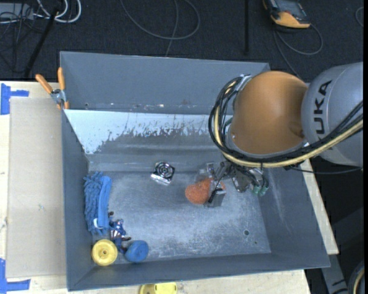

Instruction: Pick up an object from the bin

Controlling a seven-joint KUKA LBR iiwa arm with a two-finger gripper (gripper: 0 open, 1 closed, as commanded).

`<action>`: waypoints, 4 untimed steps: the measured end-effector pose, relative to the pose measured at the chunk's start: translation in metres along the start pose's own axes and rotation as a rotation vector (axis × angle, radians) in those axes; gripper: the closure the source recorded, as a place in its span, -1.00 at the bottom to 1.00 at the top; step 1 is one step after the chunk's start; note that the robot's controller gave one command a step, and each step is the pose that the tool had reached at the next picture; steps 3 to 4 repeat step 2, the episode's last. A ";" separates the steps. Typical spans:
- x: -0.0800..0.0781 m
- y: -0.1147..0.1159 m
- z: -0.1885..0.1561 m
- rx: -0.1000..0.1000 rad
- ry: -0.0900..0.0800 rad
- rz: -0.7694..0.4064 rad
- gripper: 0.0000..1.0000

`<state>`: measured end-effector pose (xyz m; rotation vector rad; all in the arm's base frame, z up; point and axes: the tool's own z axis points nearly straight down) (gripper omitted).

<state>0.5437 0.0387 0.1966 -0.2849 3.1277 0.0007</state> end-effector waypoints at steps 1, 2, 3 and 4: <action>0.000 0.000 0.000 0.000 0.000 0.001 1.00; 0.015 -0.001 -0.050 -0.001 0.008 -0.011 1.00; 0.015 -0.001 -0.050 -0.001 0.008 -0.011 1.00; 0.015 -0.001 -0.050 -0.001 0.008 -0.011 1.00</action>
Offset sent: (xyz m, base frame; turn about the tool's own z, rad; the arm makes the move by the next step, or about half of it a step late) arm -0.0400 -0.0147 0.1650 -0.0257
